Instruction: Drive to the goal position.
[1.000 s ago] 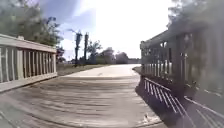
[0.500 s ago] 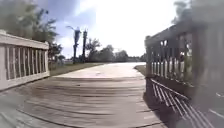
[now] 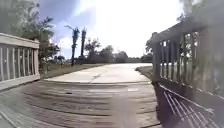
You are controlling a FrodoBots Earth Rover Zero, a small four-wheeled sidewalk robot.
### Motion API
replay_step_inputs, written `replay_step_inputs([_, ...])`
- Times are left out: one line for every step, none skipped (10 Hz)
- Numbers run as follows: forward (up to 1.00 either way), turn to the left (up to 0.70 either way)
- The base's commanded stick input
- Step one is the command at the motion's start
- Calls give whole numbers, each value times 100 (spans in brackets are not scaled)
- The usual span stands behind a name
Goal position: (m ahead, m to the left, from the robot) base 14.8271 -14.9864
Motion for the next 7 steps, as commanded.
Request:
replay_step_inputs([85,0])
replay_step_inputs([85,0])
replay_step_inputs([85,0])
replay_step_inputs([85,0])
replay_step_inputs([85,0])
replay_step_inputs([85,0])
replay_step_inputs([85,0])
